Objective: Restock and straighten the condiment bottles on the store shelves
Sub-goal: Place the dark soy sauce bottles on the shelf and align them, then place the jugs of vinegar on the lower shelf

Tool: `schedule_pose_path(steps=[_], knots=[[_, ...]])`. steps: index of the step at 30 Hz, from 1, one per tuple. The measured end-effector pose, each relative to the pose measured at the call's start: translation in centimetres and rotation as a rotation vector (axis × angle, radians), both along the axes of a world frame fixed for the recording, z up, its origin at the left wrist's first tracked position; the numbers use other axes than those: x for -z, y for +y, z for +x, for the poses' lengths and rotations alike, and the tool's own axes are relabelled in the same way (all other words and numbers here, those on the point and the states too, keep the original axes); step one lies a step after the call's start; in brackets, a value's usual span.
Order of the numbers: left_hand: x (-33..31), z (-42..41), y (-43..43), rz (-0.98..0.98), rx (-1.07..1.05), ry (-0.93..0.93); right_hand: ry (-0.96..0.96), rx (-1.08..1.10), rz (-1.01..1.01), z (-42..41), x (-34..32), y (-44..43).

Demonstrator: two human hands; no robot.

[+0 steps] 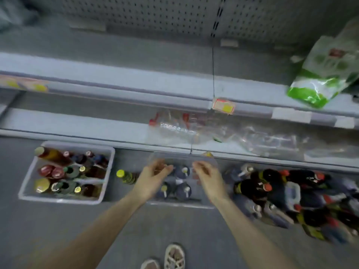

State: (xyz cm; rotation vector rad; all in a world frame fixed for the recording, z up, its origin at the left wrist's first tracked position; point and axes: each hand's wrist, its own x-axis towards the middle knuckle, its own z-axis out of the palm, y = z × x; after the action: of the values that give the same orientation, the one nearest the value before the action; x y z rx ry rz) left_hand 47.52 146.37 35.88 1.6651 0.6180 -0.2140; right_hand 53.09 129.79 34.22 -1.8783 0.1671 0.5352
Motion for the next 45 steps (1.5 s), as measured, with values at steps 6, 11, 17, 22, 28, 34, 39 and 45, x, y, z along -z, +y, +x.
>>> schedule_pose_path(steps=[6, 11, 17, 22, 28, 34, 39, 45], knots=[[15.5, -1.6, -2.2, -0.017, -0.005, 0.134, 0.127, 0.044, -0.041, -2.2, 15.7, -2.0], [25.4, -2.7, -3.2, -0.04, -0.053, 0.222, 0.179, 0.065, -0.089, -3.3, 26.0, -3.2], [34.5, -2.6, -4.3, -0.07, -0.066, 0.257, 0.183, 0.033, -0.164, -3.5, 35.7, -4.2], [38.5, -2.2, -4.5, -0.063, -0.08, 0.26, 0.226, -0.023, -0.243, -2.9, 39.8, -4.2], [39.7, -2.4, -4.6, -0.071, -0.046, 0.268, 0.247, -0.132, -0.321, -2.4, 41.1, -3.4], [38.0, -2.3, -4.2, -0.084, -0.058, 0.272, 0.16, -0.008, -0.26, -2.0, 39.4, -3.0], [32.6, -2.0, -3.8, -0.087, 0.013, 0.232, 0.105, 0.033, -0.207, -1.0, 32.7, -4.1], [21.6, -0.6, -4.5, -0.102, 0.06, 0.143, -0.036, 0.026, -0.225, 0.3, 20.5, -5.0]])
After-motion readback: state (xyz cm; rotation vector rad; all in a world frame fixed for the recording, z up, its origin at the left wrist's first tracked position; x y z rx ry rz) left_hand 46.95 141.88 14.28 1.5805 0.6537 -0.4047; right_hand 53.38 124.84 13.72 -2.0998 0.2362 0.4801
